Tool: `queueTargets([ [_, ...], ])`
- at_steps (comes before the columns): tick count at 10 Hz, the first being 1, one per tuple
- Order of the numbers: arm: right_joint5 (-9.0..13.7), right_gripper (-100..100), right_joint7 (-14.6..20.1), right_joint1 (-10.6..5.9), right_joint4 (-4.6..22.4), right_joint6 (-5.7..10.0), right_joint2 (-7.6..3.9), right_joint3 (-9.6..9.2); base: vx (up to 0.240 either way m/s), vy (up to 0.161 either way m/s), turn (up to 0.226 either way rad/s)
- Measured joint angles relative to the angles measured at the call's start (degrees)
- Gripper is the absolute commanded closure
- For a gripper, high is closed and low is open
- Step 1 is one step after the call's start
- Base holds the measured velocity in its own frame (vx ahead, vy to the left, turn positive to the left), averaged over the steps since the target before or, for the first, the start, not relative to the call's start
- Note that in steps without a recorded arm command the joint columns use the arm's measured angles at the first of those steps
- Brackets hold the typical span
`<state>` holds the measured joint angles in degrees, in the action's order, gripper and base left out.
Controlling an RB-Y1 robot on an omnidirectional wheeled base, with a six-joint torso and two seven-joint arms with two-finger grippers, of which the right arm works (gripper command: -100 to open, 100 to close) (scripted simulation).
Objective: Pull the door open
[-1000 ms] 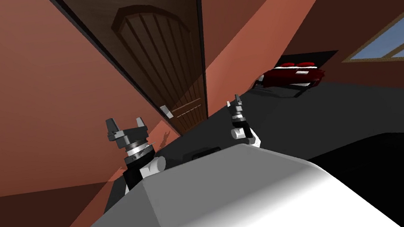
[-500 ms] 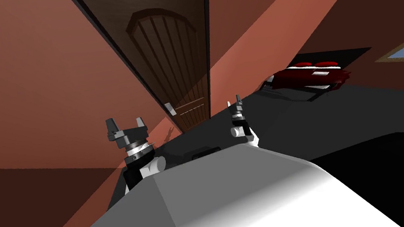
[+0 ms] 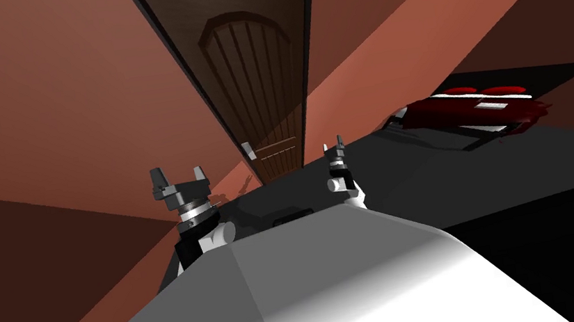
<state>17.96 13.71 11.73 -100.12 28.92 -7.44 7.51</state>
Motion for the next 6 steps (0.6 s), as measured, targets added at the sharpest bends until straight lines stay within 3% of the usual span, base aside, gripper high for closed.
queueTargets([
  [2,1.72,-100,1.30,-1.31,2.38,0.44,-0.36,0.70,-0.037,0.002,0.247],
  [6,4.78,-100,3.34,-3.68,6.12,0.71,-0.28,1.80,-0.020,0.013,0.179],
])
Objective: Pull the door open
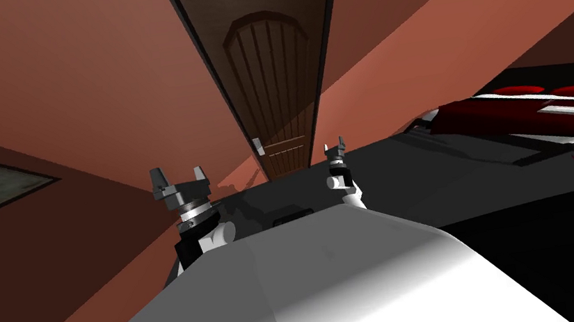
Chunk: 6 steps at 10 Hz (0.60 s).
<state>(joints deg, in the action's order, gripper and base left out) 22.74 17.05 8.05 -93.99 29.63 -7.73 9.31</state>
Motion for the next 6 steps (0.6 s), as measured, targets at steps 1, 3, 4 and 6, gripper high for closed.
queueTargets([
  [1,0.82,-100,0.57,-0.81,1.20,0.10,-0.09,0.37,-0.017,0.020,0.208],
  [3,2.51,-100,1.77,-2.24,3.72,0.58,-0.07,0.93,-0.008,0.025,0.248],
  [4,3.57,-100,2.38,-2.91,4.49,0.39,0.02,1.41,0.001,0.023,0.178],
  [6,4.95,-100,3.34,-4.03,6.57,0.79,0.24,1.81,0.000,0.025,0.187],
])
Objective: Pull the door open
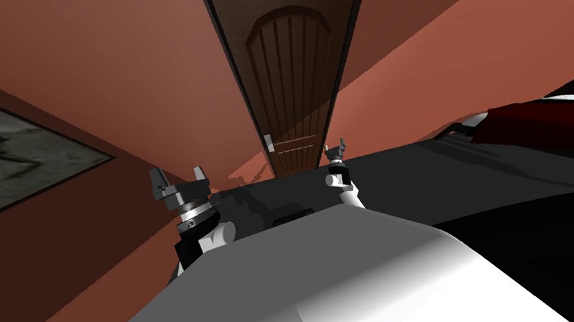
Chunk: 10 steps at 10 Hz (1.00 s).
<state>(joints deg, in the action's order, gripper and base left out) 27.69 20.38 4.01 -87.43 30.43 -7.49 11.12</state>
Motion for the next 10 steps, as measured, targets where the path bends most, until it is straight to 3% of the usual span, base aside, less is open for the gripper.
queueTargets([
  [10,7.31,-100,5.09,-5.70,9.38,1.02,0.23,2.80,0.023,0.023,0.187],
])
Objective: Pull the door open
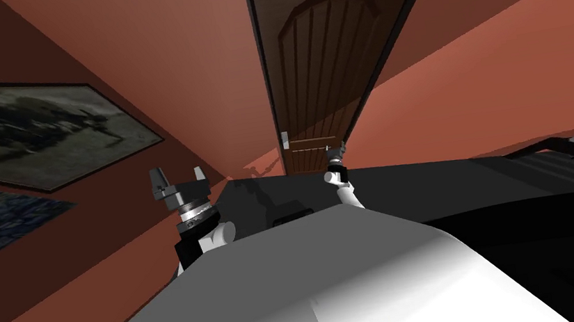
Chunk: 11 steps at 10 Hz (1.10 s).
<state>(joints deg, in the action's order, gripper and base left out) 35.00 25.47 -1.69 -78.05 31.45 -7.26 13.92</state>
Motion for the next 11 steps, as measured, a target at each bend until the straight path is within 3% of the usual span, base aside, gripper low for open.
queueTargets([
  [11,8.44,-100,5.95,-6.63,11.05,1.40,1.09,3.14,0.063,0.009,0.211],
])
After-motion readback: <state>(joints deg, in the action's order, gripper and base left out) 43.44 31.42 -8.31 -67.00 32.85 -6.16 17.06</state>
